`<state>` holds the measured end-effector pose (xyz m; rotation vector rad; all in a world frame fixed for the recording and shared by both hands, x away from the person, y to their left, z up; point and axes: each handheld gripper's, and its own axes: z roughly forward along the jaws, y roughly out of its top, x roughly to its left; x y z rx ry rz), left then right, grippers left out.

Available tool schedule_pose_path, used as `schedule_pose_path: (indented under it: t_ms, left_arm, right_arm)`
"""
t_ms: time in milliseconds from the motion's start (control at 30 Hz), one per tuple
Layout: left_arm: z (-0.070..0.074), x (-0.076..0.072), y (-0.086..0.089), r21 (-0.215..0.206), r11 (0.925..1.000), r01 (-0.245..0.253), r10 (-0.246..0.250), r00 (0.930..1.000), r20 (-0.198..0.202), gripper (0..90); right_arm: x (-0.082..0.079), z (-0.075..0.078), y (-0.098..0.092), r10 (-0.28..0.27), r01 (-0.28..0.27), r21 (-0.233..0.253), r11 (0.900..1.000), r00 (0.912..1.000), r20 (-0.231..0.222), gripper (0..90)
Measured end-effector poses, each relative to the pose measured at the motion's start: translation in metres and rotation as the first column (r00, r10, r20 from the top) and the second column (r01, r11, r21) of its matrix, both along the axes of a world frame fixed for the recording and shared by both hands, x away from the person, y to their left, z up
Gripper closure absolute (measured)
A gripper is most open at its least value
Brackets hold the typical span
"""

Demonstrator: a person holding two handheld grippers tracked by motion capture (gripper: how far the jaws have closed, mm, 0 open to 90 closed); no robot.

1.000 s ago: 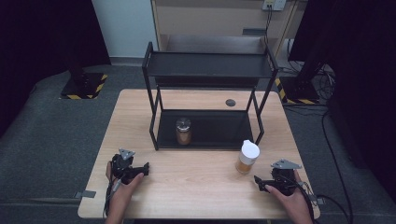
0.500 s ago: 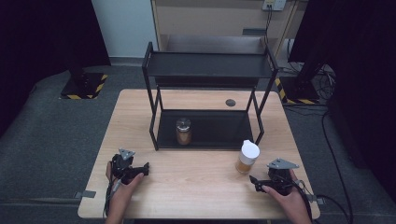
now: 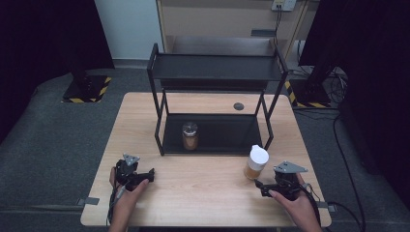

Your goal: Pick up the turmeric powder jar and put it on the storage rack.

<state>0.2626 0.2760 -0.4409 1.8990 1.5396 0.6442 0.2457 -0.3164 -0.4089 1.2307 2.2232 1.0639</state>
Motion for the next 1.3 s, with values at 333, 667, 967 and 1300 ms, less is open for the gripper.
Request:
schedule_pose_path:
  t_ms: [333,667,967,1300]
  left_arm:
    - [0.0,0.0,0.0,0.0,1.0,0.001,-0.001,1.0,0.0,0.8]
    - [0.0,-0.001,0.0,0.0,1.0,0.002,-0.002,1.0,0.0,0.8]
    - [0.0,-0.001,0.001,0.0,1.0,0.002,-0.002,1.0,0.0,0.8]
    - [0.0,-0.001,0.001,0.0,1.0,0.002,-0.002,1.0,0.0,0.8]
  right_arm:
    - [0.001,0.001,0.007,0.007,-0.007,-0.003,1.0,0.9999,0.015,7.0]
    - [0.004,0.003,0.013,0.011,-0.011,0.007,1.0,0.9995,0.028,8.0]
    - [0.01,0.003,0.019,0.004,-0.005,0.018,1.0,0.9995,0.031,9.5]
    - [0.018,0.005,0.023,-0.011,0.01,0.033,0.999,0.9993,0.034,12.0]
